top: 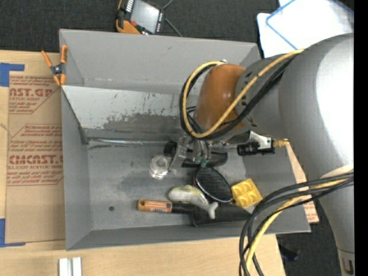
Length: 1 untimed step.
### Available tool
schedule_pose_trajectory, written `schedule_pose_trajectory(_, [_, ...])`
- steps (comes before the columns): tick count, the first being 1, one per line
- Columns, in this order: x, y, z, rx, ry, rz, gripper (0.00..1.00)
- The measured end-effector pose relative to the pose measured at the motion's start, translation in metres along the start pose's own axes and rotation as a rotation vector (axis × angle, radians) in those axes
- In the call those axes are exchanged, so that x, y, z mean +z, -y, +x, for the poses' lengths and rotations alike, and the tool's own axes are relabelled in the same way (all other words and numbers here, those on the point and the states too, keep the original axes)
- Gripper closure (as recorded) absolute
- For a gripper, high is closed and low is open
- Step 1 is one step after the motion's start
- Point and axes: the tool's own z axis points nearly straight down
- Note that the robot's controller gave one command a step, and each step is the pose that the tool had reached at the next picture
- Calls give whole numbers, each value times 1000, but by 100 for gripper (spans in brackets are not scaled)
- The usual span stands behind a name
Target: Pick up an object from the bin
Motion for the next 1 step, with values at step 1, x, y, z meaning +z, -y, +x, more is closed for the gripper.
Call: schedule_pose_trajectory(1, [-9,0,1,0,-3,1,100])
